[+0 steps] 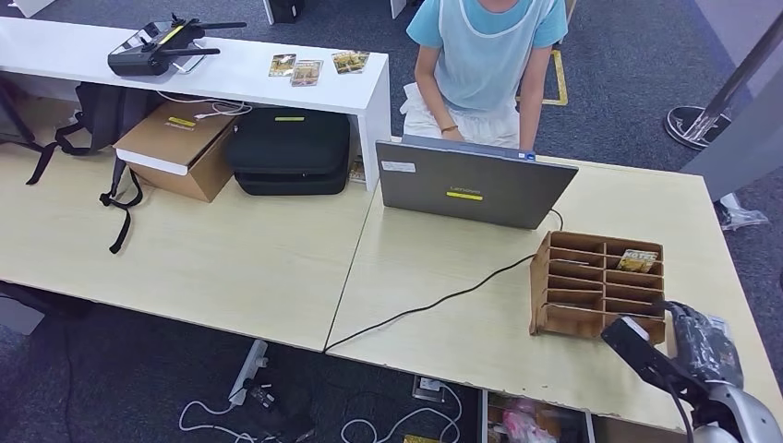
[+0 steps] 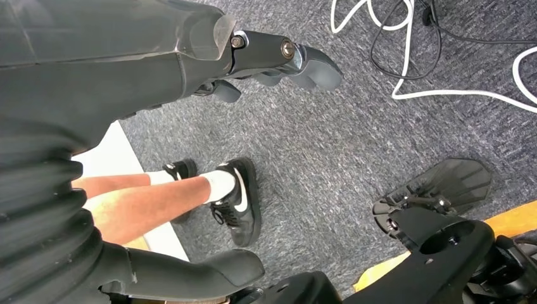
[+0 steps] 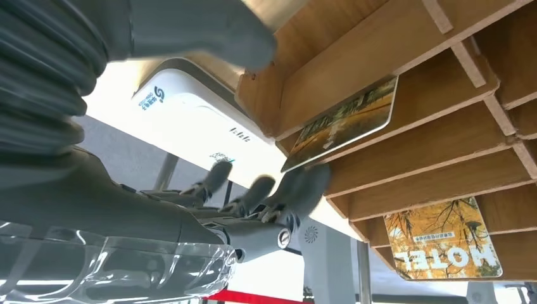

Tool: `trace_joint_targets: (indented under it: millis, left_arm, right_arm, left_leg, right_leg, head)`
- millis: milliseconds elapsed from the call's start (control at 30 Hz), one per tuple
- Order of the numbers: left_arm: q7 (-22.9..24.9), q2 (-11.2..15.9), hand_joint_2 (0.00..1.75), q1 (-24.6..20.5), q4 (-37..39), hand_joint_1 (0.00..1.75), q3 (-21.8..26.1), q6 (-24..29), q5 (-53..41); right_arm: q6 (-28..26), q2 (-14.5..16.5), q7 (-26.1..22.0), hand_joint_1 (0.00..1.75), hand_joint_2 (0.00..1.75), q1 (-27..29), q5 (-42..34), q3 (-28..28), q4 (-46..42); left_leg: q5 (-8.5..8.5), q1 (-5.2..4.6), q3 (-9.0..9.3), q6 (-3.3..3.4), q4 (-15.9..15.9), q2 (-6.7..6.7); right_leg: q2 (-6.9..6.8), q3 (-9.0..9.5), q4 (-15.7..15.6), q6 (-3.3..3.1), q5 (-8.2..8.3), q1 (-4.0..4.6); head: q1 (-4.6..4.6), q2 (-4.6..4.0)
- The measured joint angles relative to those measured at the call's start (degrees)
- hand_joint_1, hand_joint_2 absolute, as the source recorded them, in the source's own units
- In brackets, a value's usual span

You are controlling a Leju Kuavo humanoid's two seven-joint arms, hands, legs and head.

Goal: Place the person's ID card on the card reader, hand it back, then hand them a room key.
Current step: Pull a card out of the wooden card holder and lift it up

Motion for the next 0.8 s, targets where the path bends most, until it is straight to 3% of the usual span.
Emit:
trace_joint_targets:
  millis: [433, 800]
  left_arm:
    - [0.00, -0.01, 1.75, 0.01, -0.01, 0.00, 0.75, 0.16, 0.20]
    - [0.00, -0.01, 1.75, 0.02, -0.01, 0.00, 0.91, 0.01, -0.56]
  right_arm:
    - [0.22, 0.15, -0.03, 1.62, 1.75, -1.61, 0.57, -0.06, 0.68]
    - [-0.18, 0.27, -0.39, 1.75, 1.75, -1.90, 0.58, -0.33, 1.02]
  left_leg:
    - [0.00, 0.00, -0.01, 0.00, 0.00, 0.00]
    - [0.00, 0.00, -0.01, 0.00, 0.00, 0.00]
  right_leg:
    - [-0.02, 0.01, 0.01, 0.00, 0.00, 0.00]
    - [-0.02, 0.01, 0.01, 0.00, 0.00, 0.00]
  head:
    - [0.01, 0.00]
    - [0.01, 0.00]
